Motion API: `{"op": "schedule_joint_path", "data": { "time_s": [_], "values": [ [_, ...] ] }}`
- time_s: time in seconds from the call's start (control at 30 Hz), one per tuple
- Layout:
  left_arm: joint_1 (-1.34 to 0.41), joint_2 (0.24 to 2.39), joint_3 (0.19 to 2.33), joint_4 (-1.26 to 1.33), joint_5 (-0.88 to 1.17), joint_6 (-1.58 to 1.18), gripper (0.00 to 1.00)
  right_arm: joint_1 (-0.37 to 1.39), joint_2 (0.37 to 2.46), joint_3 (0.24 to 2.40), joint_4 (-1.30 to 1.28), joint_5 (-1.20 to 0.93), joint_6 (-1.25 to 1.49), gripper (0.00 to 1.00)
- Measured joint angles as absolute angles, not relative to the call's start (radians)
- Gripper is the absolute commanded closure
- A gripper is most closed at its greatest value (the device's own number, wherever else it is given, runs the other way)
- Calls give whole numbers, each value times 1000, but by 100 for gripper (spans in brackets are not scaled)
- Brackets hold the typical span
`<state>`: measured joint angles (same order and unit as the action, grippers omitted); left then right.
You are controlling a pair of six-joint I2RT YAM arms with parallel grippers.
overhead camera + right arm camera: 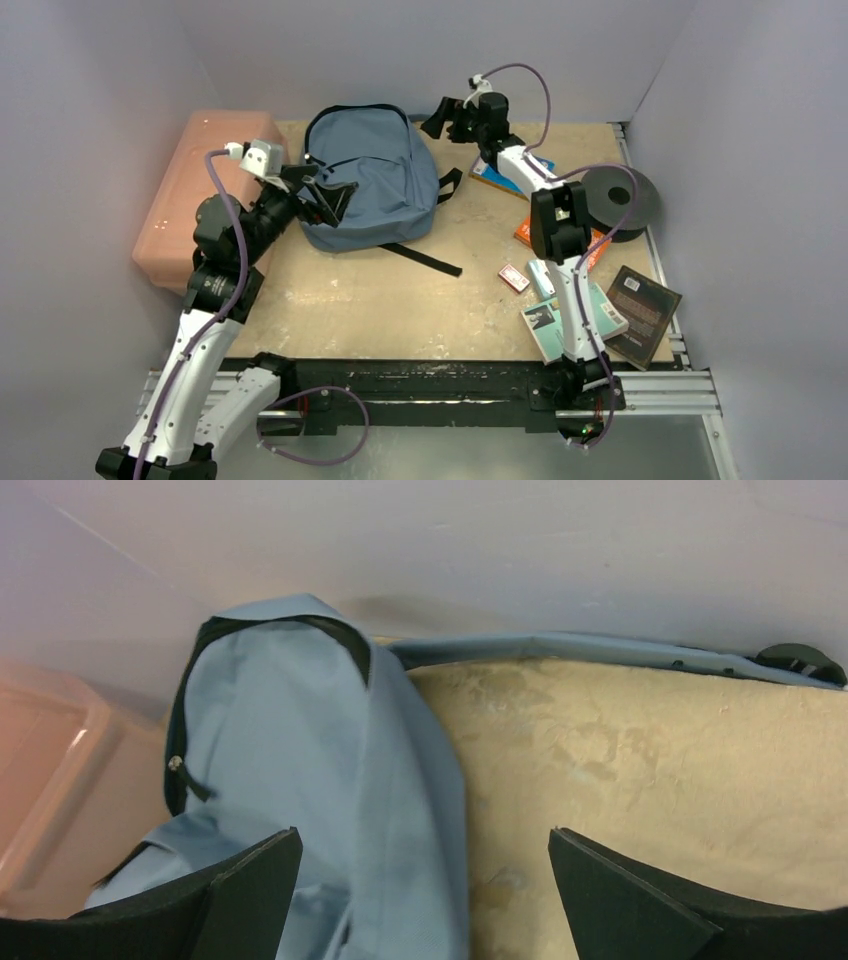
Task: Pack the student bag
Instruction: Move the student bag to the center of the board.
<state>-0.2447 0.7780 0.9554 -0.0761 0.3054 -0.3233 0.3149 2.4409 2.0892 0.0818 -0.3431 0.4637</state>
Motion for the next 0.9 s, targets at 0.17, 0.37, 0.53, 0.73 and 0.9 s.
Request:
{"op": "schedule_joint_path", "data": {
  "time_s": [0.17,0.37,0.53,0.73,0.9],
  "values": [
    [-245,796,955,-75,339,-332,2,307,2649,2254,181,-396,508,1],
    [-245,808,955,-74,354,-342,3,381,2765,2329,206,-306,490,7],
    [-245,825,955,-75,354,-348,7,462,2753,2329,241,-148,447,100],
    [-245,858,959,-113,303,-350,9,491,2535,2085,204,-31,456,100],
    [-245,905,991,-185,230,-366,12,493,2112,1635,201,53,542,100]
  ]
}}
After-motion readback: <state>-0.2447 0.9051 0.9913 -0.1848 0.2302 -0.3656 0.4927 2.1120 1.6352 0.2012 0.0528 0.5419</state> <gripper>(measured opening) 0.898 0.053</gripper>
